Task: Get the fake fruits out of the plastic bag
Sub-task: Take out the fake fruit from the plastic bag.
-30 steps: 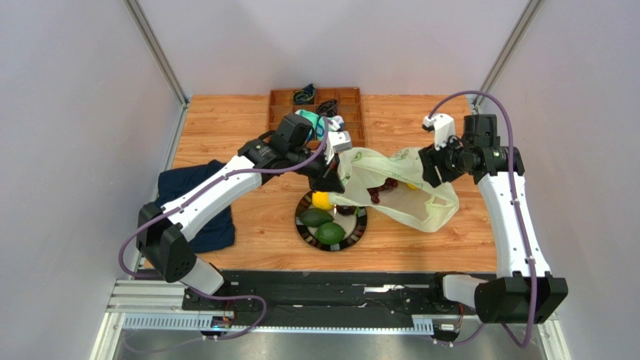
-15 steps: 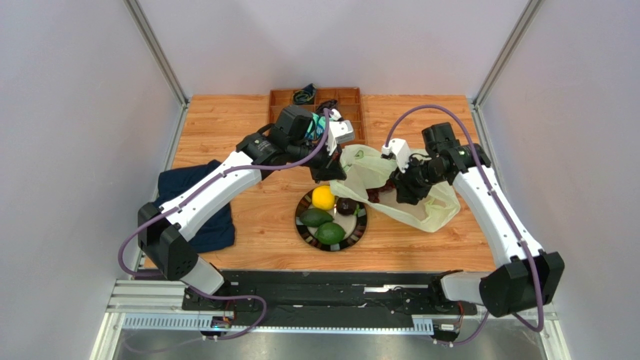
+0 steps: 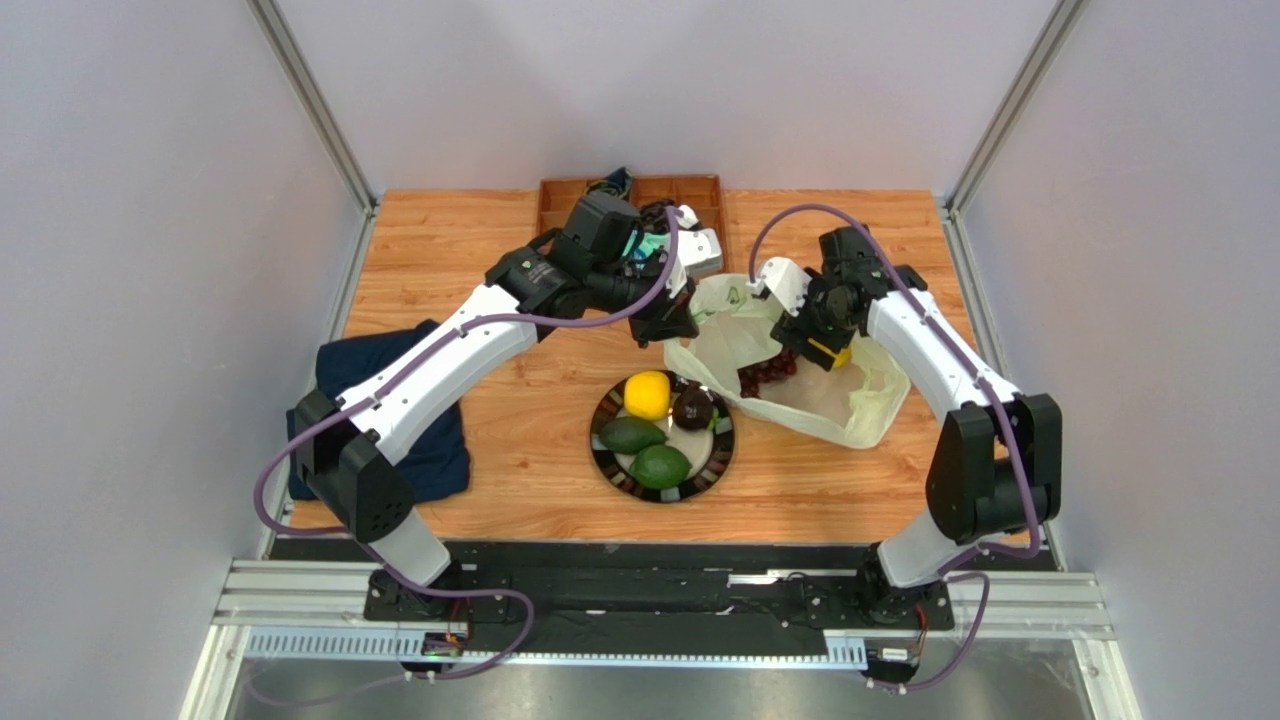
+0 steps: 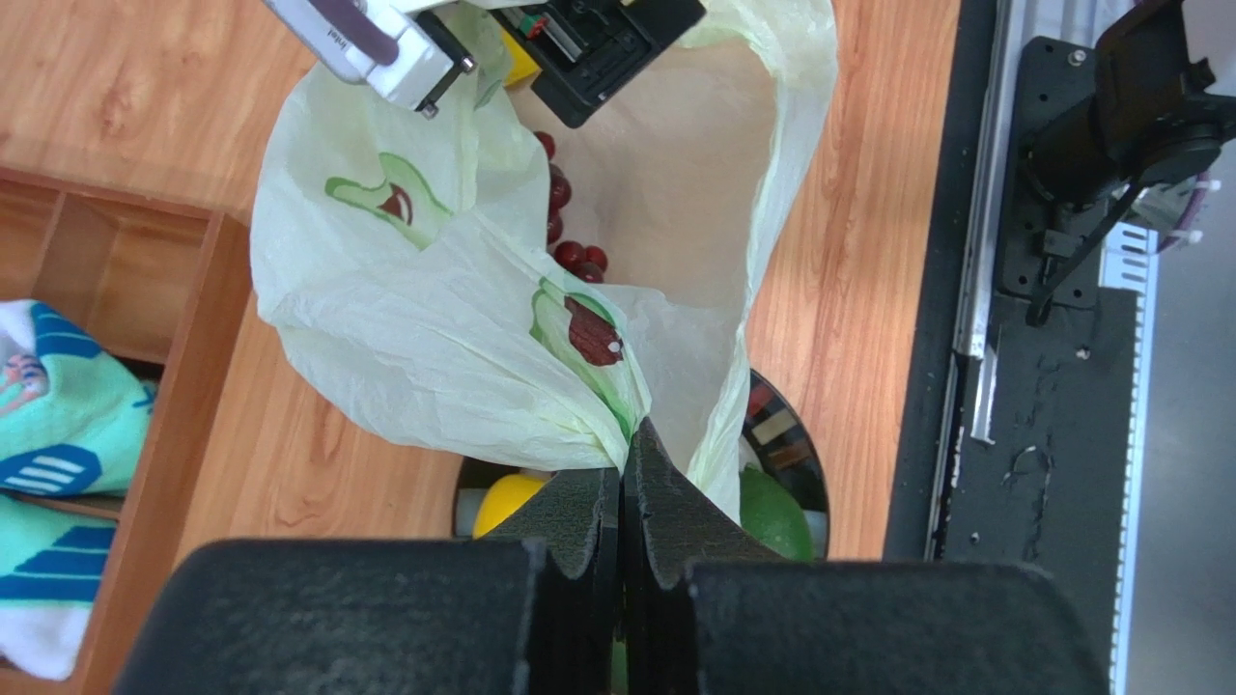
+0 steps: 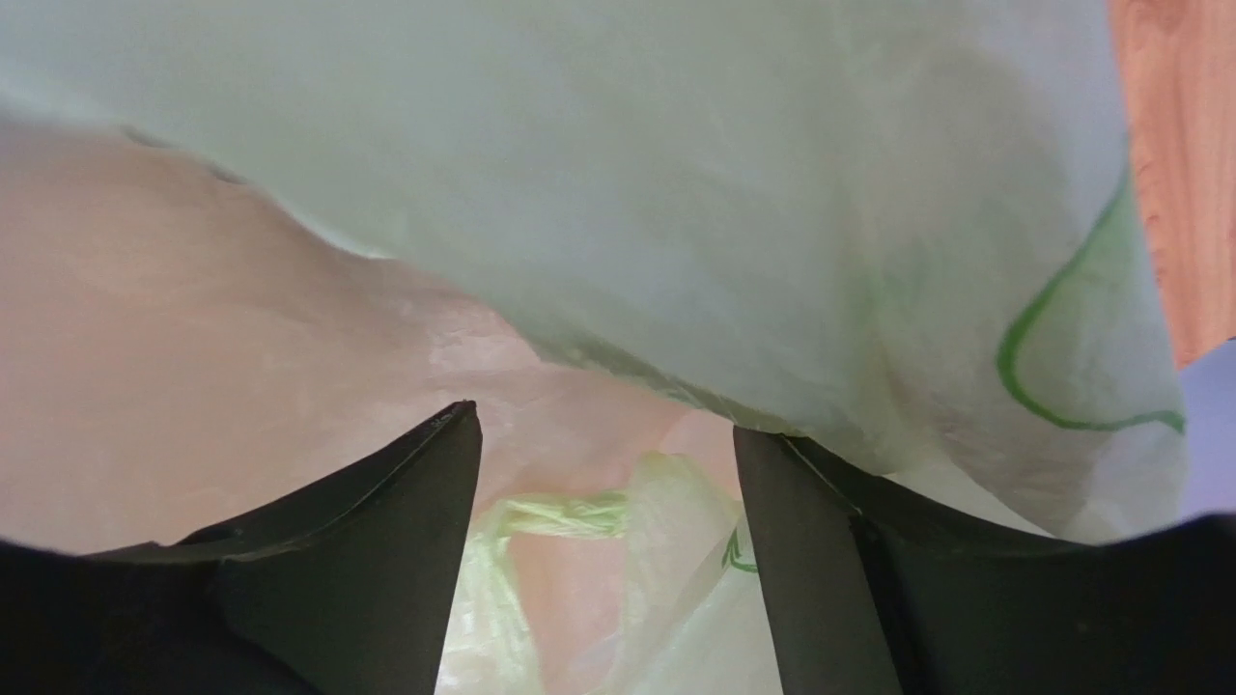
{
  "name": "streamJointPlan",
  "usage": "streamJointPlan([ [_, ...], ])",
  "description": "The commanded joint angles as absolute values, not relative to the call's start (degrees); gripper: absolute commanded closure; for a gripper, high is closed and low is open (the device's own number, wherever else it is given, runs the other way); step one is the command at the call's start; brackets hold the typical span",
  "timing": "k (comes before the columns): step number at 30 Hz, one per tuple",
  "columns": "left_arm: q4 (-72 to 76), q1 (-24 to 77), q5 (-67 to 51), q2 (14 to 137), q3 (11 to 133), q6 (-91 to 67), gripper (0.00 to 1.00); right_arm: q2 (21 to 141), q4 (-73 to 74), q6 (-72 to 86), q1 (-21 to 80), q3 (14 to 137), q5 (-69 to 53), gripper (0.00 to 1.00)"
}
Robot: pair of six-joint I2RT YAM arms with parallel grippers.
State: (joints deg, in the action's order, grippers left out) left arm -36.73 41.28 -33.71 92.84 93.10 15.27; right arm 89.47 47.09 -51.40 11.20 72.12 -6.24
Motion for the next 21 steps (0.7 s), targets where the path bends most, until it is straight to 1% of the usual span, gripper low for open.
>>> streamJointPlan([
  [1, -37.7, 41.7, -33.6, 93.3, 95.1, 18.5, 1.00, 94.0, 41.9, -59.7, 9.5, 76.4, -3.7, 0.27],
  [6, -38.0, 41.6, -33.7, 93.8, 94.5, 18.7, 1.00, 103.4, 43.7, -62.3, 7.1, 82.9, -4.4, 0.23],
  [11, -38.3, 41.6, -32.5, 94.2, 94.6, 19.6, 1.00, 111.3, 46.9, -63.8, 5.7, 88.3, -4.4, 0.24],
  [14, -38.5, 41.7, -31.6, 94.4, 94.6, 20.1, 1.00, 114.0, 49.8, -65.1, 5.8, 89.9, -5.7, 0.27],
  [16, -38.5, 41.6, -31.2, 94.5, 94.5, 20.3, 1.00, 114.3, 49.9, -65.2, 5.7, 89.1, -5.8, 0.31],
  [19, -38.4, 41.7, -31.1, 94.7, 94.5, 20.2, 1.00, 113.5, 48.3, -64.3, 5.8, 86.8, -5.8, 0.36],
  [21, -38.3, 41.7, -31.2, 95.0, 94.5, 20.0, 1.00, 112.2, 44.4, -62.4, 5.8, 85.2, -6.0, 0.41],
])
